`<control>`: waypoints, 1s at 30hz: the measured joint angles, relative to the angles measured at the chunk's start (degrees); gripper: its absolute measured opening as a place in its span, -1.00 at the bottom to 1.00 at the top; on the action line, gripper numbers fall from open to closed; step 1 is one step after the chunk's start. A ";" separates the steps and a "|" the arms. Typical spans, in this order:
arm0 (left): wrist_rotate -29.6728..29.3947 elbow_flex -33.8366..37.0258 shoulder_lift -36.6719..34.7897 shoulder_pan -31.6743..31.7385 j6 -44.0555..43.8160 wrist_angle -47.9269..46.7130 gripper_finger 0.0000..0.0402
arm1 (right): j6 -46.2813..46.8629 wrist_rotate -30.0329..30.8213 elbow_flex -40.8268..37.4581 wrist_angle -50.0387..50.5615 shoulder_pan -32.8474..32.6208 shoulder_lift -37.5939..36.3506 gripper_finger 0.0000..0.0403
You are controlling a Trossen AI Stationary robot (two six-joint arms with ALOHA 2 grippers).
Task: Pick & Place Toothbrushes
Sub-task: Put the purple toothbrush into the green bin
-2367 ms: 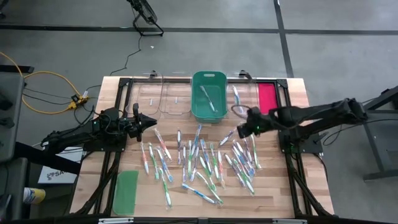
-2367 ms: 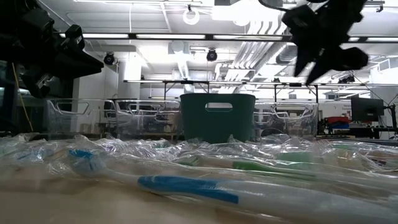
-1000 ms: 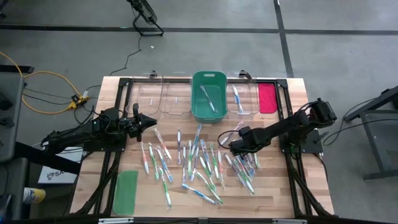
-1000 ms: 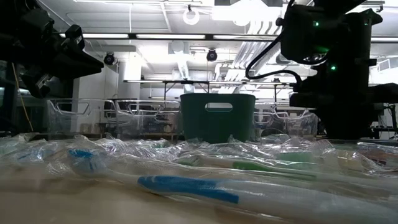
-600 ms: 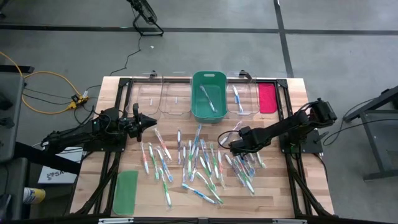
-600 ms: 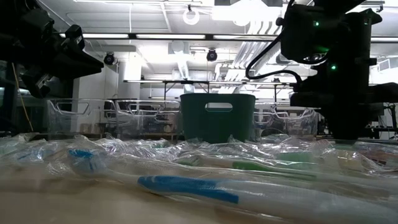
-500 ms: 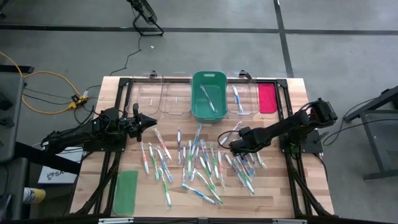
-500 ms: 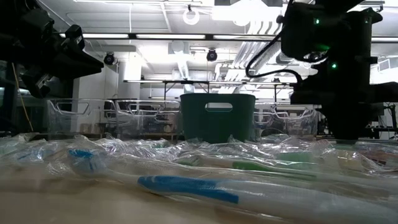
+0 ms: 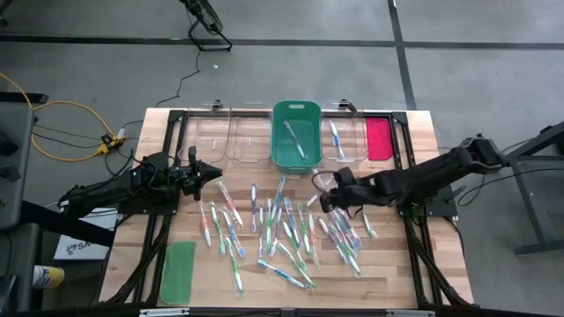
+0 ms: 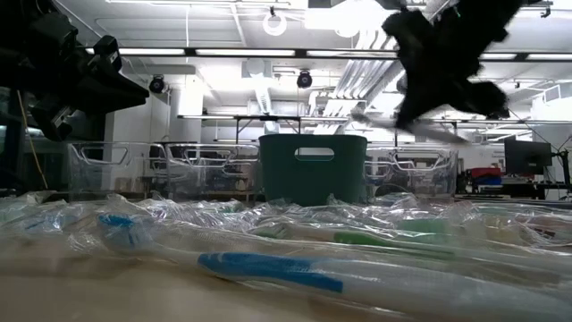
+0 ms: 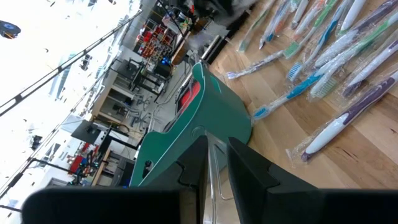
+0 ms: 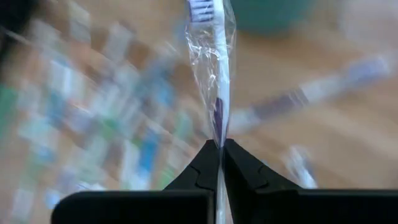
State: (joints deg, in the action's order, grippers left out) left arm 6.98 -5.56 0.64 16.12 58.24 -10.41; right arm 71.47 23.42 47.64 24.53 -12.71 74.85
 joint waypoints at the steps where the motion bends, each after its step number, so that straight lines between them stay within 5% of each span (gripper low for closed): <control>1: 0.00 0.00 0.00 0.00 -0.02 0.00 -0.72 | -2.24 1.40 0.00 -2.48 0.58 -1.04 -0.97; 11: -0.01 0.00 0.01 0.00 -0.01 0.00 -0.72 | -23.34 0.61 0.04 -27.79 12.39 -2.25 -0.97; 21: 0.00 -0.01 0.01 0.00 -0.01 0.00 -0.72 | -24.39 -2.96 0.04 -28.50 26.70 -1.94 -0.97; 30: 0.00 0.00 0.00 0.00 -0.01 0.00 -0.72 | -24.25 -10.35 0.04 -36.32 31.45 6.14 -0.97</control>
State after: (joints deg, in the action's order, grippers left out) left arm 6.98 -5.56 0.64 16.12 58.23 -10.41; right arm 47.22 13.08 47.68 -11.79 18.74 80.99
